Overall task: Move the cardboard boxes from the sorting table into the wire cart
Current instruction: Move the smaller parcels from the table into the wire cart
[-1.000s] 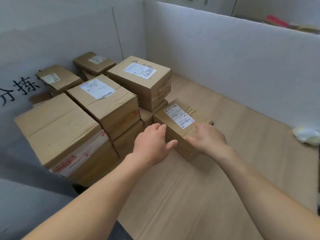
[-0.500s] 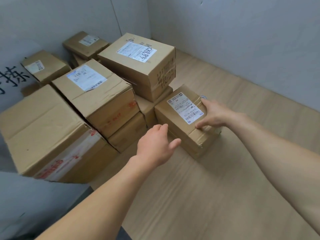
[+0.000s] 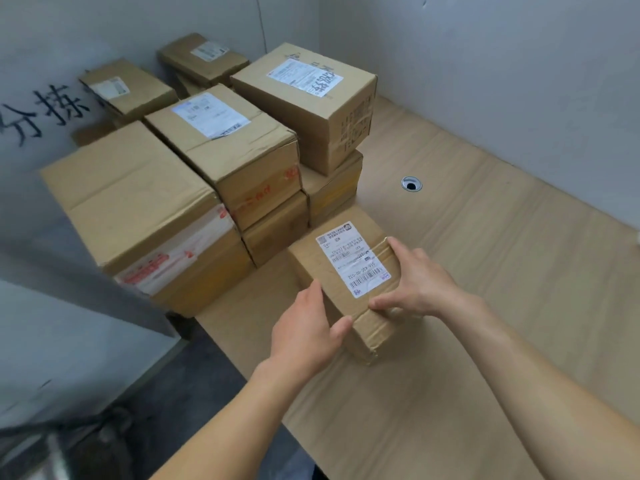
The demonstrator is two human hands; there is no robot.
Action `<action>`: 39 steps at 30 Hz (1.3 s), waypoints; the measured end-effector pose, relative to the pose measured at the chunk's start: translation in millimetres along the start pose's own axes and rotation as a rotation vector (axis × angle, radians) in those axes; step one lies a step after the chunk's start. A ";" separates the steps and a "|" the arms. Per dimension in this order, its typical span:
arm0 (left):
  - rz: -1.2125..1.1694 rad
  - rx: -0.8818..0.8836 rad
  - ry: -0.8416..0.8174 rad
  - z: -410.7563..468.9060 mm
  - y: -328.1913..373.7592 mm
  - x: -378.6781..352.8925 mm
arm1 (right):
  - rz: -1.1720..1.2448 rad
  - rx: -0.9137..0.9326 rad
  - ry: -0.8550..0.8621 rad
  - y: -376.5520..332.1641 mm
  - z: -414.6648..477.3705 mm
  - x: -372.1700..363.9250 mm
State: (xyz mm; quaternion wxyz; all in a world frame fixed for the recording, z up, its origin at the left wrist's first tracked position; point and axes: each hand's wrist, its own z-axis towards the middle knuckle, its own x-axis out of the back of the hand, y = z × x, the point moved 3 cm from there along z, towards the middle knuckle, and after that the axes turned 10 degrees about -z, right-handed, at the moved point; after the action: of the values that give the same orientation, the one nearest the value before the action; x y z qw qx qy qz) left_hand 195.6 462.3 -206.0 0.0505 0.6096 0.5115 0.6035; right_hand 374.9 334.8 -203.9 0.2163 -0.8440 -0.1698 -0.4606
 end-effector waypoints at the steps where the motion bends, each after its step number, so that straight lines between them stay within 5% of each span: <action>1: -0.025 0.013 0.016 -10.6 -9.1 3.5 | 0.010 0.008 0.001 -7.5 -11.3 -8.5; 10: -0.287 0.220 0.042 -108.5 -112.4 41.0 | 0.172 0.037 0.025 -94.8 -115.5 -91.7; 16: -0.408 0.305 0.198 -188.4 -179.5 93.6 | 0.318 0.099 0.026 -180.4 -170.1 -152.5; 27: -0.436 0.481 0.689 -318.6 -277.1 219.9 | 0.267 0.538 0.027 -368.3 -223.9 -177.6; 39: -0.445 0.724 1.086 -379.0 -301.0 262.2 | 0.086 0.954 -0.109 -497.4 -243.6 -177.3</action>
State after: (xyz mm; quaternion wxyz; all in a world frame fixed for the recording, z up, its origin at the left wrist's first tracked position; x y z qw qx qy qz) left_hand -338.2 573.2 -129.9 -0.2971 0.0800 0.7464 0.5901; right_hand -130.1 614.4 -133.5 0.5888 -0.6797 -0.3383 -0.2773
